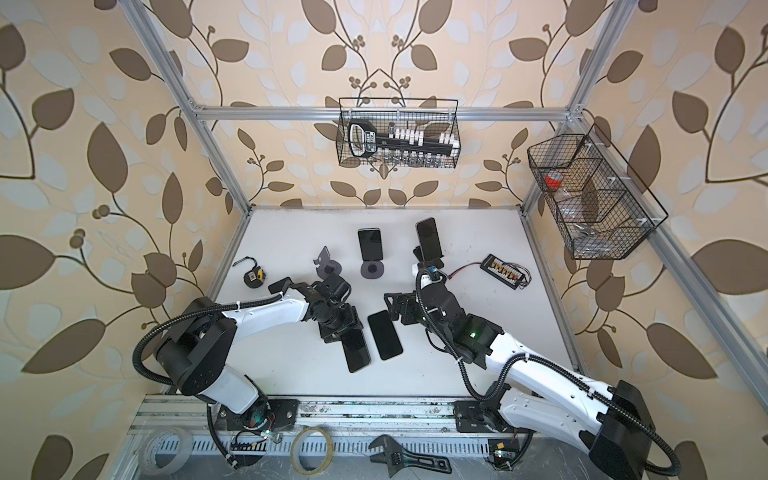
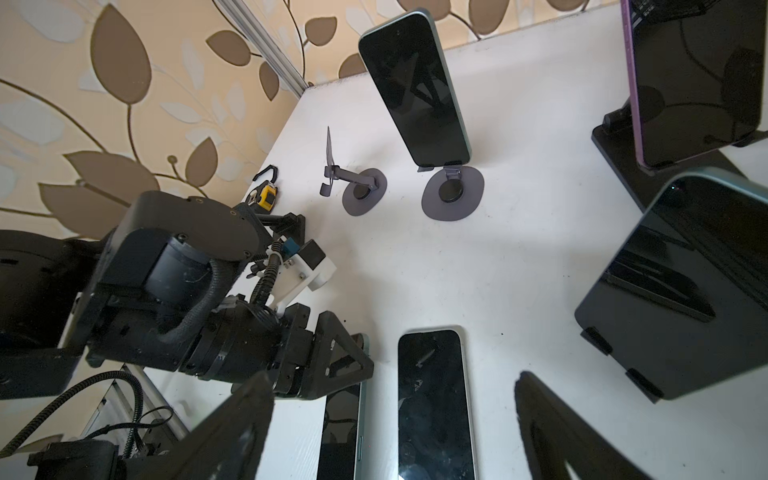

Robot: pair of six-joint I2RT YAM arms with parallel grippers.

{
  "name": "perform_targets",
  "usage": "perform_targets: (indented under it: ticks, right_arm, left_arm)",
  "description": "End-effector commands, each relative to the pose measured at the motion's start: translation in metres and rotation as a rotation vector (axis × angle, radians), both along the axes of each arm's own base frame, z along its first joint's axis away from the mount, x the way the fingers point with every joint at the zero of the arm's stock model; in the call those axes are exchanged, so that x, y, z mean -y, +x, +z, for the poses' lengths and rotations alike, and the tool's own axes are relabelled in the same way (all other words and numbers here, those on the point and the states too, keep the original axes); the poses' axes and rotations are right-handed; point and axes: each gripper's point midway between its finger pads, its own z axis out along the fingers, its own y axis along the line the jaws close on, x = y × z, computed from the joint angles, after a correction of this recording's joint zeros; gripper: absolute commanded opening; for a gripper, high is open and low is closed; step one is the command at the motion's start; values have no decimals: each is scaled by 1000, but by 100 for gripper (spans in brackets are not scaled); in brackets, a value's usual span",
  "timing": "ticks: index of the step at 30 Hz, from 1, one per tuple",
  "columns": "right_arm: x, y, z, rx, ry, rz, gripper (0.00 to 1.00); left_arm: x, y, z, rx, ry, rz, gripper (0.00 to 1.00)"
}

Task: Remove the phone from the phone stand
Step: 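Set the teal phone flat on the table beside the silver phone with the left gripper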

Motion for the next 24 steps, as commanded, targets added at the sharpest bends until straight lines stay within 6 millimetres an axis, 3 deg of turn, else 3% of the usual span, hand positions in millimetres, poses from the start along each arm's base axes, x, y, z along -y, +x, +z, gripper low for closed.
perform_targets:
  ticks: [1,16,24]
  right_arm:
    - [6,0,0,7,-12,-18,92]
    - [8,0,-6,0,-30,-20,93]
    - [13,-2,-7,2,-35,-31,94]
  left_arm:
    - [-16,-22,-26,-93,114,0,41]
    - [-7,-20,-31,-99,123,1,43]
    - [-10,-18,-29,-94,148,1,62]
